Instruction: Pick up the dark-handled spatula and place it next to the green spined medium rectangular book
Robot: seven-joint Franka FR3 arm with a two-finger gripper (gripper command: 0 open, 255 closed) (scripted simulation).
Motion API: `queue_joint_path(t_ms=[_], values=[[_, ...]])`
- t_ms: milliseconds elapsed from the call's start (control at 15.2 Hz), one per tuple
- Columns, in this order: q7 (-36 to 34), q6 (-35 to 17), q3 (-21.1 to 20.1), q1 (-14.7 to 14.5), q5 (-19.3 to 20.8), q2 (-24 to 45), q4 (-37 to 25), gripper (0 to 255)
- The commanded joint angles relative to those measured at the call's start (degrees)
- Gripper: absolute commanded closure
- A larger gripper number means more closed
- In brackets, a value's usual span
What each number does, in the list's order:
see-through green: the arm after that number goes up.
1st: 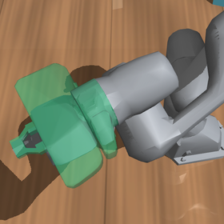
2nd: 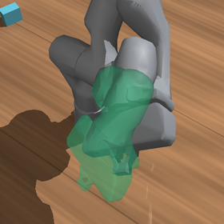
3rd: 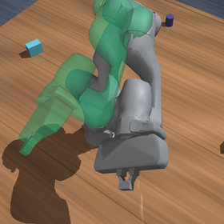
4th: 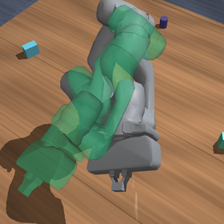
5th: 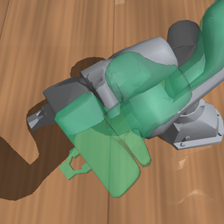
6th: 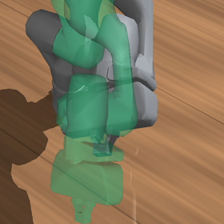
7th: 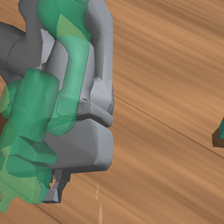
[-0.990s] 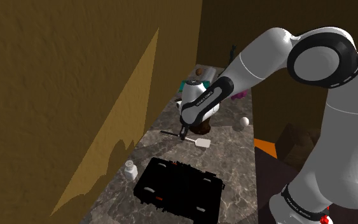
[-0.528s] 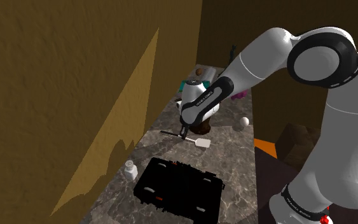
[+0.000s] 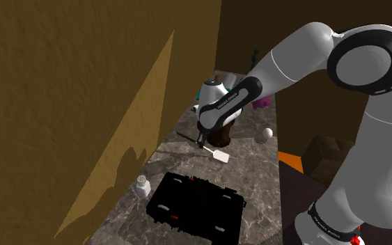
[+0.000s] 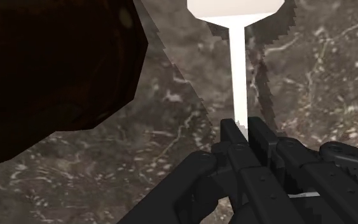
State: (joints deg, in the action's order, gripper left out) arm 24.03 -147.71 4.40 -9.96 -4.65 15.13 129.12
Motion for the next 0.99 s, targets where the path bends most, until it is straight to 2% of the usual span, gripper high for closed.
queue_joint_path(t_ms=[0,924], values=[[-0.18,1.38,0.15,-0.05,0.28,-1.40,0.04,255],[-1.45,10.88,0.62,-0.33,1.86,-8.85,-2.07,255]])
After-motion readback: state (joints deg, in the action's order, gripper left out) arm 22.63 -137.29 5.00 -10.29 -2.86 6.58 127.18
